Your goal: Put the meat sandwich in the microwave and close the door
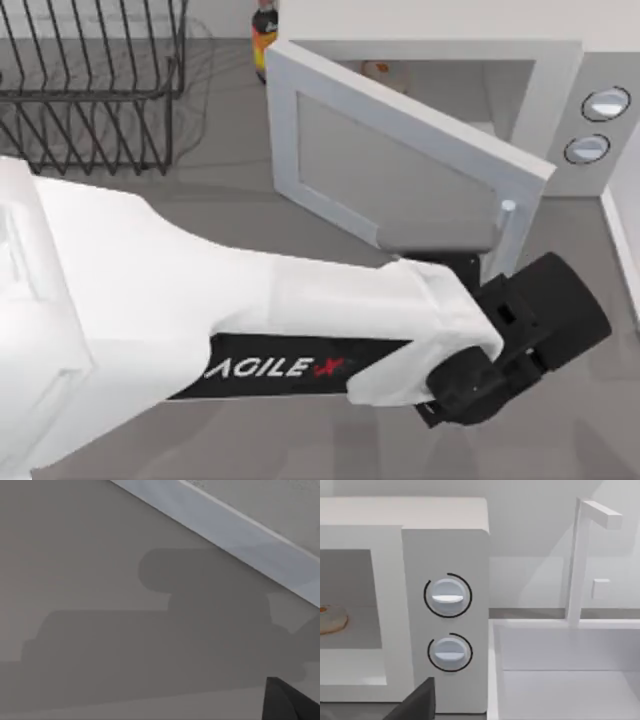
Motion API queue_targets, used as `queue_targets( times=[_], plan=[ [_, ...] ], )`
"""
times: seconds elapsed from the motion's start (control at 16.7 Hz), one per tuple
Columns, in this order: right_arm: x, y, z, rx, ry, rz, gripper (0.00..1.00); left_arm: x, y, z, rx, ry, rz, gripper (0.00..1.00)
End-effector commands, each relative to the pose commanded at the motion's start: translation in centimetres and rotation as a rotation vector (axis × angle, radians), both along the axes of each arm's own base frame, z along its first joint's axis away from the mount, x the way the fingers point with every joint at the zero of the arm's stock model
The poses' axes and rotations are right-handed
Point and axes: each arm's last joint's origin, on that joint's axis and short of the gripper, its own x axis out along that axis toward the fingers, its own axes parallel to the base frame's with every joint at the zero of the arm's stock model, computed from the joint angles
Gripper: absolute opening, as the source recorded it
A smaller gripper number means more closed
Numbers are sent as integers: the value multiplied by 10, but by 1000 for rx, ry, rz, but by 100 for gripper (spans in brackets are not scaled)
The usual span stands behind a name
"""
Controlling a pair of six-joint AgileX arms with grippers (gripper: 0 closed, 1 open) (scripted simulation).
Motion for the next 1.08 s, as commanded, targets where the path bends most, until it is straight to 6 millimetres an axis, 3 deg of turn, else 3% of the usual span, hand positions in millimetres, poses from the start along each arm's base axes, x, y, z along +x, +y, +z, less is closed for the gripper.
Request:
queue_targets(
  times=[0.18, 0.36, 0.84, 0.96, 1.08],
  plan=[
    [0, 0, 0, 0, 0, 0, 100, 1, -36, 6, -22, -8, 0, 0],
    [0, 0, 0, 0, 0, 0, 100, -1, -58, 4, -18, -4, 0, 0],
    [0, 0, 0, 0, 0, 0, 100, 4, -64, 2, -13, 2, -4, 0],
    [0, 0, 0, 0, 0, 0, 100, 20, -68, -2, -5, 12, -15, 0],
    [0, 0, 0, 0, 0, 0, 100, 49, -68, -8, -1, 19, -8, 0]
  ],
)
